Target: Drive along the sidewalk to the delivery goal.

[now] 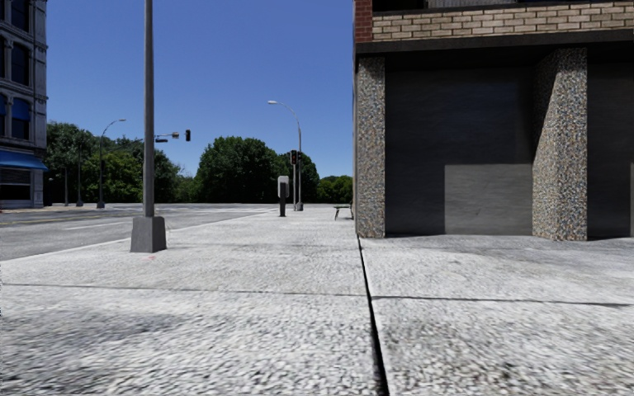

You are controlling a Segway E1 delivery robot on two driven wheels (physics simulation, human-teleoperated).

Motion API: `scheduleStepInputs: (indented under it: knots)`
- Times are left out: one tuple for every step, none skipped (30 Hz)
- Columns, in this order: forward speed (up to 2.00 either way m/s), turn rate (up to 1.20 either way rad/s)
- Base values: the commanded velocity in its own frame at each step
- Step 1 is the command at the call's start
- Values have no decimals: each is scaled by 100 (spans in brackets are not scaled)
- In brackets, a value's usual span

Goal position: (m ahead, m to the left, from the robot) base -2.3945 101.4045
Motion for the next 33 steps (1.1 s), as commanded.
scheduleStepInputs:
  knots:
    - [200,0]
    - [200,0]
    - [200,0]
    - [200,0]
    - [200,0]
    - [200,0]
    - [200,4]
    - [200,7]
    - [200,10]
    - [200,10]
    - [200,12]
    - [200,15]
    - [200,16]
    - [200,16]
    - [200,16]
    - [200,16]
    - [200,16]
    - [200,16]
    - [200,16]
    - [200,16]
    - [200,16]
    - [200,16]
    - [200,16]
    - [200,11]
    - [200,7]
    - [200,1]
    - [200,1]
    - [200,0]
    - [200,0]
    - [200,0]
    - [200,0]
    - [200,0]
    - [200,0]
